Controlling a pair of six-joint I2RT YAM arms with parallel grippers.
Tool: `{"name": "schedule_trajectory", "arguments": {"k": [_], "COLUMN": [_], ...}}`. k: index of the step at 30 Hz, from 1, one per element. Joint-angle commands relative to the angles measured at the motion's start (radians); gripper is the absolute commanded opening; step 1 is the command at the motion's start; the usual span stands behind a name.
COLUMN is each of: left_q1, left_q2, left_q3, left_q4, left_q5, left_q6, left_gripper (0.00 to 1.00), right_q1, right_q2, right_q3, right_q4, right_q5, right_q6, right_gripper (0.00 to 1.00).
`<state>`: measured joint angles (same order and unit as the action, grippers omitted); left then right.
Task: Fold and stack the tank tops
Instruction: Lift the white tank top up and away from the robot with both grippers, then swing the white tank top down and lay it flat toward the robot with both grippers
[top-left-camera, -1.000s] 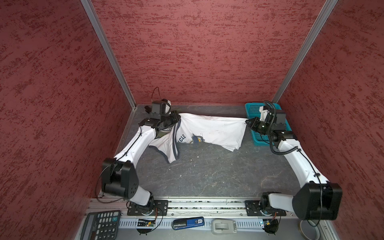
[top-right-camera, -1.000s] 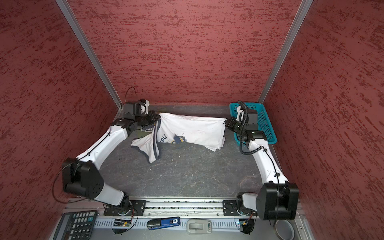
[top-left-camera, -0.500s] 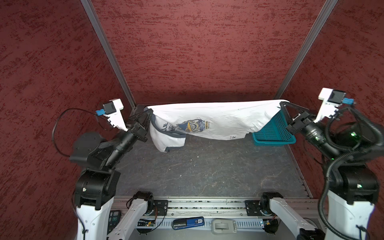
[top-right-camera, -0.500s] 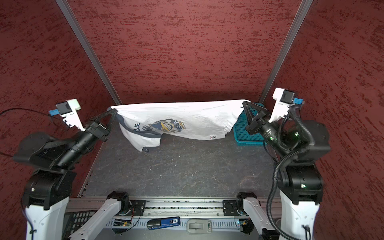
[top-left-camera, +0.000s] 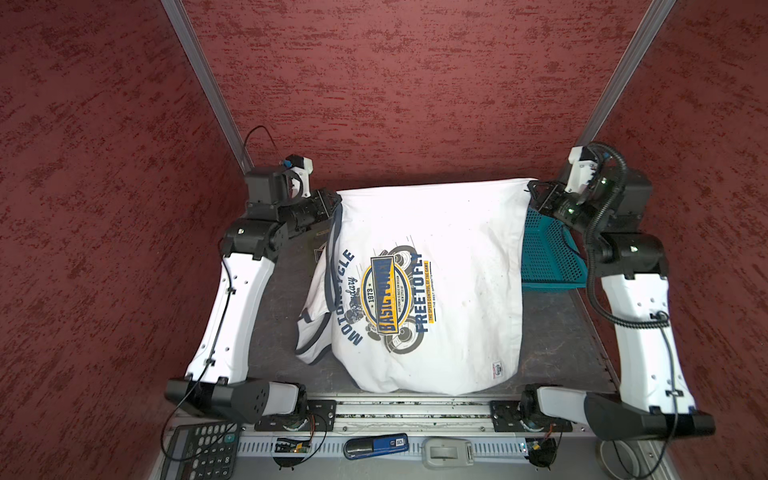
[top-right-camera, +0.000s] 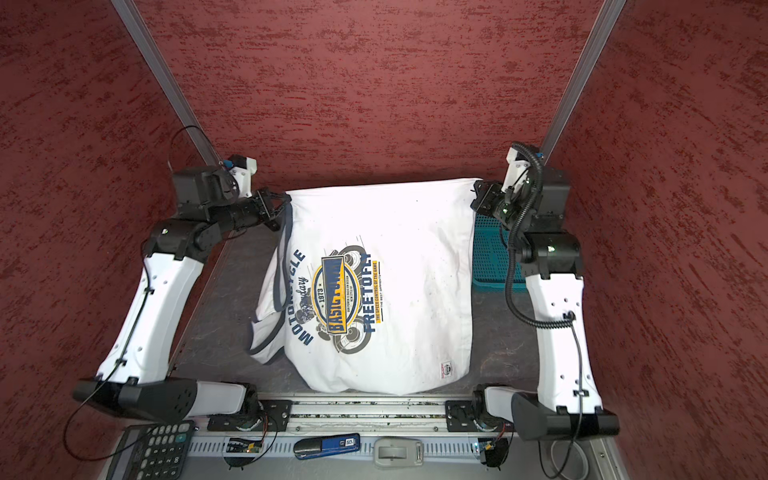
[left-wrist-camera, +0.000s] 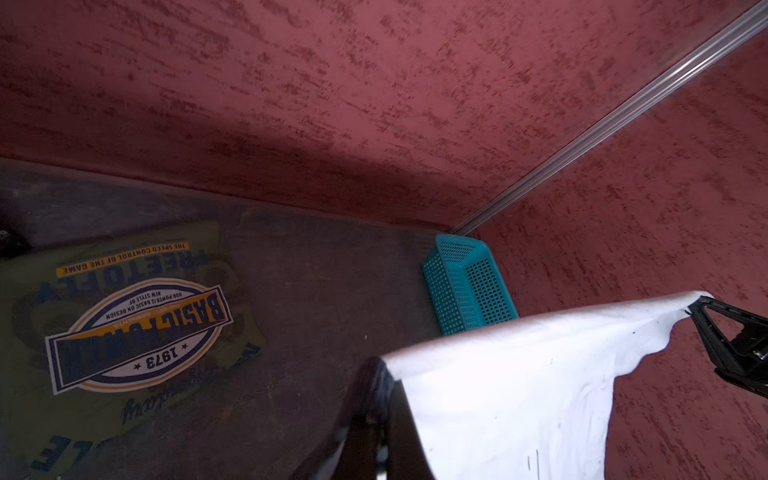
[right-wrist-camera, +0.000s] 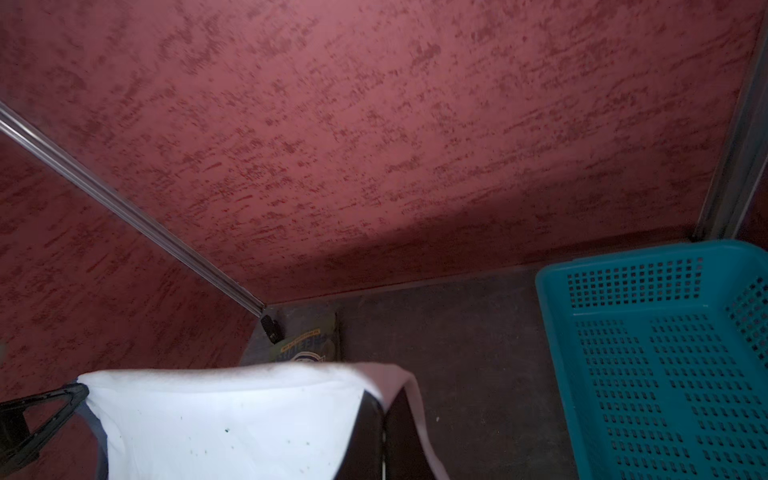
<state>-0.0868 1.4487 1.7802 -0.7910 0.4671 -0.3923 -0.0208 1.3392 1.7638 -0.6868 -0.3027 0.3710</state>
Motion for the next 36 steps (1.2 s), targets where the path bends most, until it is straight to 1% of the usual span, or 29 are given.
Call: {"name": "schedule_trajectory", "arguments": {"k": [1,4,8,10,12,13,15,17,19,20,21,23,26,28,30,33,36], "left_q1": [0.039,0.045,0.045,0.046,0.047,0.045,0.032,0.015,-0.011,-0.03,-0.049,-0.114,-0.205,-0.264,-0.325,-0.401,-0.436], "left_q2": [0.069,0.19,0.334,0.362,0.346,0.32,0.238,0.121,0.014,-0.034,-0.068,-0.137,-0.174,-0.158,-0.115,-0.055,-0.043], "left_q3": [0.183,0.412,0.773,0.863,0.837,0.771,0.567,0.275,0.013,-0.12,-0.218,-0.443,-0.686,-0.792,-0.855,-0.918,-0.954], "left_q4": [-0.008,-0.047,-0.145,-0.159,-0.143,-0.129,-0.061,0.057,0.157,0.197,0.228,0.279,0.324,0.333,0.319,0.334,0.376], "left_q5": [0.02,0.047,0.073,0.091,0.112,0.122,0.127,0.127,0.134,0.136,0.139,0.117,0.099,0.086,0.055,0.013,-0.012], "left_q6": [0.012,0.015,0.041,0.052,0.066,0.075,0.099,0.113,0.106,0.098,0.092,0.085,0.047,0.021,0.016,-0.007,-0.044], "left_gripper": [0.0,0.0,0.0,0.0,0.0,0.0,0.0,0.0,0.0,0.0,0.0,0.0,0.02,0.05,0.06,0.06,0.1], "right_q1": [-0.022,-0.028,-0.031,-0.031,-0.03,-0.03,-0.031,-0.031,-0.031,-0.031,-0.031,-0.031,-0.03,-0.03,-0.032,-0.034,-0.038], "right_q2": [0.034,0.104,0.158,0.151,0.129,0.106,0.036,-0.038,-0.097,-0.128,-0.153,-0.206,-0.268,-0.303,-0.33,-0.365,-0.418], "right_q3": [0.122,0.243,0.361,0.356,0.303,0.248,0.094,-0.109,-0.282,-0.376,-0.456,-0.626,-0.819,-0.909,-0.996,-1.12,-1.221], "right_q4": [0.08,0.069,0.05,0.06,0.081,0.111,0.189,0.284,0.336,0.354,0.371,0.391,0.362,0.322,0.279,0.253,0.256], "right_q5": [0.076,0.061,0.042,0.032,0.016,0.001,-0.029,-0.071,-0.1,-0.115,-0.135,-0.172,-0.186,-0.166,-0.126,-0.096,-0.045], "right_q6": [0.012,0.017,0.014,0.008,0.008,0.009,0.021,0.044,0.064,0.076,0.087,0.105,0.112,0.117,0.151,0.232,0.312], "right_gripper": [0.0,0.0,0.0,0.0,0.0,0.0,0.0,0.0,0.0,0.0,0.0,0.0,0.0,0.0,0.0,0.0,0.0]}}
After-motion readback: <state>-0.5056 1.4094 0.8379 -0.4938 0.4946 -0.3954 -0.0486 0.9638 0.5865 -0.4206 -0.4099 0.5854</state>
